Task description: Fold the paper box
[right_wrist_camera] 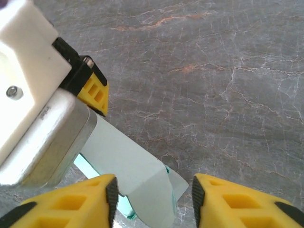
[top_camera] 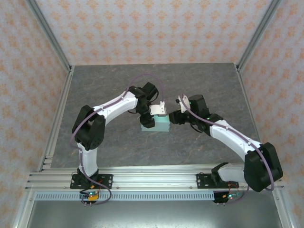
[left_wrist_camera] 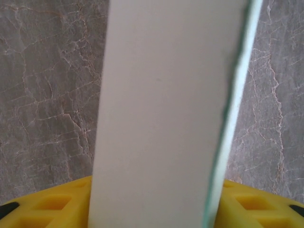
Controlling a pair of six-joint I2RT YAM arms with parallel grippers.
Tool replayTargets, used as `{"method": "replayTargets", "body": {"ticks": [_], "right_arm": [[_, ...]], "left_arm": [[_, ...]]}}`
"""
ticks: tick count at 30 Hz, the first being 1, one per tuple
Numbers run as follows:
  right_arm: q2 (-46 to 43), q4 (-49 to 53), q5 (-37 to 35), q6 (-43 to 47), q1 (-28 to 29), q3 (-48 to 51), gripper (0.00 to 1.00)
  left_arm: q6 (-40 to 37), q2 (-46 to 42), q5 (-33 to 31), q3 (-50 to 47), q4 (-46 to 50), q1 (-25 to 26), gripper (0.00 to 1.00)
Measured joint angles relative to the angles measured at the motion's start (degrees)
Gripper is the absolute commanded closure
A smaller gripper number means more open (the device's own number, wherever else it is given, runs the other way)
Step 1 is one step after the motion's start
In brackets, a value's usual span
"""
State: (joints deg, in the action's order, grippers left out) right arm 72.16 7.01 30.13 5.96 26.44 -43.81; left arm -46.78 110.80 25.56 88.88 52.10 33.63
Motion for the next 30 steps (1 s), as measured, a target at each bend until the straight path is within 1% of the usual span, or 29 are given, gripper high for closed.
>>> {"method": "replayTargets", "body": {"ticks": [2, 5, 9, 11, 14, 17, 18, 23, 26, 30], "right_arm": [[0.0, 0.02, -0.24, 1.09, 0.17, 0.0, 0.42], [-0.35, 0.55, -0.37, 3.19, 0.17, 0.0, 0.39], [-1.09, 2.12, 0.35, 6.16, 0.17, 0.0, 0.39], [-1.09, 2.62, 1.09, 7.17, 0.17, 0.0, 0.41], [-1.07, 2.78, 1.57, 7.96, 0.17, 0.0, 0.47], [-0.37, 2.14, 1.51, 8.13, 0.17, -0.04, 0.6], [0.09, 1.75, 1.53, 7.78, 0.17, -0.11, 0.63], [3.78, 0.31, 1.51, 6.71, 0.85, -1.09, 0.74], [3.98, -0.22, 0.9, 5.51, 1.29, -1.09, 0.8], [3.91, -2.27, -1.25, 2.78, 1.68, -1.07, 0.84]], "left_arm": [[0.02, 0.0, 0.68, 0.0, 0.0, -0.44, 0.44], [0.0, 0.0, 1.18, 0.04, 0.02, -0.63, 0.44], [-0.02, 0.0, 1.27, 0.33, 0.02, -0.63, 0.43], [-0.02, 0.0, 1.27, 0.35, 0.02, -0.63, 0.42], [-0.02, 0.0, 1.27, 0.33, -0.04, -0.63, 0.42], [0.0, 0.0, 1.25, 0.26, -0.22, -0.63, 0.42], [0.0, 0.0, 1.27, 0.26, -0.28, -0.63, 0.42], [0.42, -0.28, 1.27, -0.63, -1.18, -0.63, 0.42], [0.87, -0.28, 1.25, -0.66, -1.38, -0.63, 0.43], [1.81, -1.11, 1.33, -1.44, -2.4, -0.66, 0.43]]}}
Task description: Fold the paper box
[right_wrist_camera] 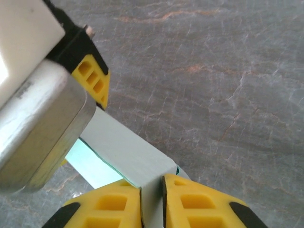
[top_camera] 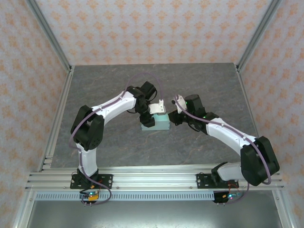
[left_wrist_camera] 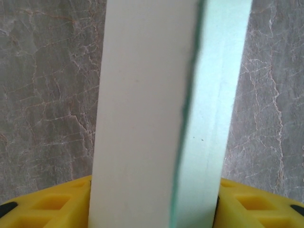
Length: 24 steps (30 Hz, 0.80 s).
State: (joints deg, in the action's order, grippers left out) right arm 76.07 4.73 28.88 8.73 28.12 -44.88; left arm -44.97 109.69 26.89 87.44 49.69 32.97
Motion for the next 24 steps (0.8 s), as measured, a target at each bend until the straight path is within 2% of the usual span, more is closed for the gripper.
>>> {"method": "replayTargets", "body": {"ticks": [11, 24], "right_arm": [[-0.09, -1.57, -11.61, -8.61, 4.31, -0.09, 0.88], [2.01, -3.02, -17.81, -21.42, 5.97, -0.96, 0.89]], "left_arm": [[5.25, -1.42, 0.83, -0.57, -2.64, -0.02, 0.42], [9.66, -1.07, 0.76, -0.57, -5.16, -0.02, 0.42]]}}
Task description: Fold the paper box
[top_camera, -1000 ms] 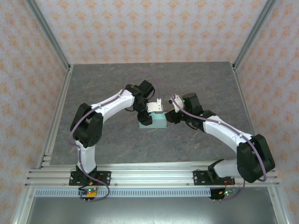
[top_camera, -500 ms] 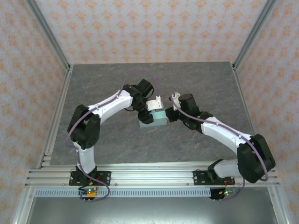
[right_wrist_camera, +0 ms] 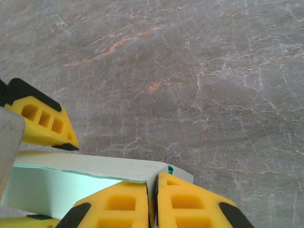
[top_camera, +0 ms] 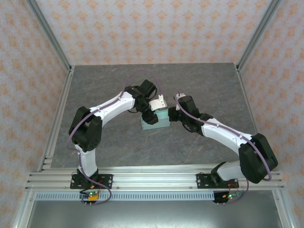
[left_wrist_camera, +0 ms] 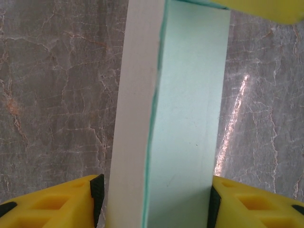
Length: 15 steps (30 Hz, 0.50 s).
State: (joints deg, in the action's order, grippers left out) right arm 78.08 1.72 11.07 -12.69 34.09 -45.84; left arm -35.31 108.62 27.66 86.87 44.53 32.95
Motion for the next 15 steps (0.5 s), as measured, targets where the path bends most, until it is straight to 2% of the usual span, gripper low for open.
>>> {"method": "replayTargets", "body": {"ticks": [9, 14, 15], "right_arm": [[1.99, -1.88, -6.43, -3.17, 2.49, -0.28, 0.89], [2.08, -1.81, -8.35, -2.73, 3.61, -0.28, 0.89], [2.08, -1.81, -8.37, -2.71, 3.8, -0.28, 0.89]], "left_arm": [[2.32, 1.01, -0.63, -0.2, -0.98, -0.33, 0.41], [4.94, -1.62, 1.01, -3.52, -4.92, -1.42, 0.37], [5.86, -2.86, 1.81, -4.57, -5.97, -1.79, 0.33]]}}
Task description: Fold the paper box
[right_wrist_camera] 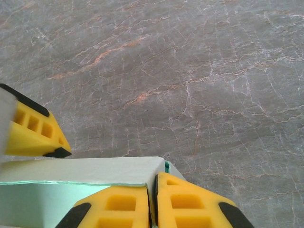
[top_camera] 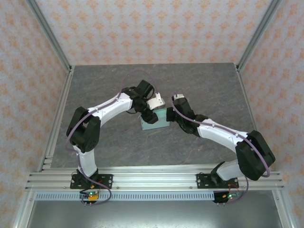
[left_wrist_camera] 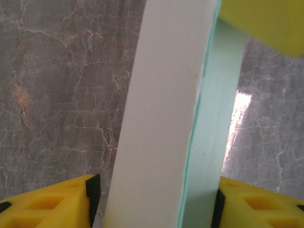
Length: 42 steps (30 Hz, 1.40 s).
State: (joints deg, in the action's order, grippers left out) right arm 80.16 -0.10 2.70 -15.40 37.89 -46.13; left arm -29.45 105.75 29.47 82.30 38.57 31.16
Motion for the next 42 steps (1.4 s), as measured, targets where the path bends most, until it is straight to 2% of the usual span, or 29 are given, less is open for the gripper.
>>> {"method": "replayTargets", "body": {"ticks": [7, 14, 16, 19, 21, 27, 32, 36, 38, 42], "right_arm": [[0.0, 0.5, -0.37, -0.04, 0.9, 0.0, 0.89], [0.0, 1.44, -2.56, -0.15, 1.6, -0.22, 0.89], [0.15, 2.03, -3.45, -0.31, 2.08, -0.59, 0.89], [0.92, 3.1, -5.49, -0.68, 3.34, -1.73, 0.88], [1.62, 3.5, -6.51, -1.16, 4.0, -2.58, 0.88], [2.03, 4.5, -8.9, -2.25, 4.46, -3.21, 0.88], [2.03, 5.18, -9.86, -2.64, 4.46, -3.39, 0.88], [2.03, 5.27, -10.36, -2.73, 4.46, -3.39, 0.88], [2.03, 5.27, -10.47, -2.84, 4.46, -3.39, 0.88], [2.03, 5.27, -10.71, -2.84, 4.46, -3.39, 0.88]], "left_arm": [[10.47, -13.27, 1.16, -7.85, -10.27, -2.38, 0.28], [26.62, -28.76, -9.2, -21.59, -20.85, -2.67, 0.29], [31.8, -31.45, -10.8, -26.6, -23.93, -2.71, 0.34], [37.24, -32.3, -12.57, -31.17, -26.43, -2.34, 0.35], [38.69, -32.22, -13.53, -32.46, -26.75, -1.6, 0.37], [40.02, -30.71, -14.99, -31.95, -28.02, -0.39, 0.64], [39.87, -28.15, -15.06, -30.47, -27.89, -0.39, 0.64], [39.3, -26.86, -16.06, -29.81, -27.21, -0.39, 0.54], [38.77, -26.71, -16.7, -29.81, -26.51, -0.39, 0.54], [37.86, -26.73, -18.67, -29.62, -24.68, -0.39, 0.7]]}}
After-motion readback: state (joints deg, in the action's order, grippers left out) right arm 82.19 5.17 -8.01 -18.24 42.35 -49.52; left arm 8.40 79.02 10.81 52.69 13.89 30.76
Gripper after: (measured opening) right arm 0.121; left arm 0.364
